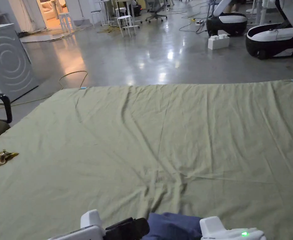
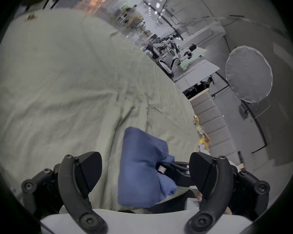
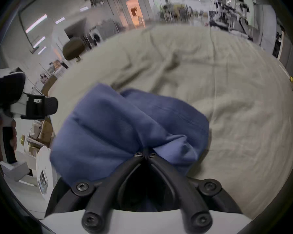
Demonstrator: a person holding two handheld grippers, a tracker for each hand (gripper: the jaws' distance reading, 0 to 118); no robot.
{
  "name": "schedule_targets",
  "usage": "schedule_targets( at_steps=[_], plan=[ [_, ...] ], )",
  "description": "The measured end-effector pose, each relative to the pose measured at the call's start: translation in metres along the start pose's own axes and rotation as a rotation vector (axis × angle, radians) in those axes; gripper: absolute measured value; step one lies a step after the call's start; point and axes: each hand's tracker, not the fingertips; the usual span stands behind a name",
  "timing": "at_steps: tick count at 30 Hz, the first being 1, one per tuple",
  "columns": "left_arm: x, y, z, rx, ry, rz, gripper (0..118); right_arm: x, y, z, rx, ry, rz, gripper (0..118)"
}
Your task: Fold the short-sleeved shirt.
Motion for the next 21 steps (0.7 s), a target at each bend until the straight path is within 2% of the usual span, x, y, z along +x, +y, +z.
schedule_targets(
  at_steps=[2, 3, 4, 5, 7, 10, 11, 12, 13, 15, 16, 18, 19, 21],
  plan=[
    [-0.016, 0.002, -0.016, -0.071, -0.062, 0.009, 106, 0.002, 0.006, 0.01, 0.005, 0.021, -0.096, 0],
    [-0.027, 0.004, -0.025, -0.102, -0.08, 0.004, 106, 0.001, 0.009, 0.01, -0.007, 0.015, -0.086, 0],
    [-0.034, 0.006, -0.036, -0.14, -0.087, -0.003, 106, -0.003, 0.009, 0.007, -0.014, -0.004, -0.004, 0],
    [-0.038, 0.007, -0.046, -0.161, -0.09, -0.005, 106, -0.005, 0.009, 0.004, -0.013, -0.009, 0.036, 0],
    [-0.034, 0.006, -0.069, -0.24, -0.086, -0.004, 106, -0.014, 0.008, 0.014, -0.004, -0.015, 0.016, 0],
    [-0.03, 0.005, -0.09, -0.302, -0.103, -0.044, 103, -0.008, 0.003, 0.009, 0.007, -0.016, 0.01, 0],
    [-0.027, 0.008, -0.092, -0.292, -0.119, -0.033, 81, -0.008, 0.002, 0.008, 0.012, -0.018, 0.008, 0],
    [-0.023, 0.01, -0.095, -0.299, -0.127, -0.002, 81, -0.008, 0.002, 0.008, 0.016, -0.021, 0.005, 0],
    [-0.018, 0.011, -0.098, -0.299, -0.114, 0.004, 72, -0.008, 0.001, 0.008, 0.02, -0.022, 0.002, 0],
    [-0.01, 0.009, -0.102, -0.293, 0.092, -0.157, 36, -0.01, 0.0, 0.011, 0.03, -0.023, -0.013, 0],
    [-0.012, 0.009, -0.1, -0.322, 0.057, -0.162, 33, -0.011, 0.0, 0.013, 0.032, -0.023, -0.015, 0],
    [-0.011, 0.014, -0.091, -0.286, -0.009, -0.045, 33, -0.008, 0.001, 0.021, 0.042, 0.005, -0.029, 0],
    [-0.004, 0.016, -0.08, -0.261, -0.035, 0.006, 31, -0.008, 0.001, 0.032, 0.074, 0.045, -0.076, 0],
    [-0.003, 0.029, -0.055, -0.199, -0.078, -0.018, 31, -0.008, -0.002, 0.057, 0.208, 0.155, -0.134, 0]
  ],
)
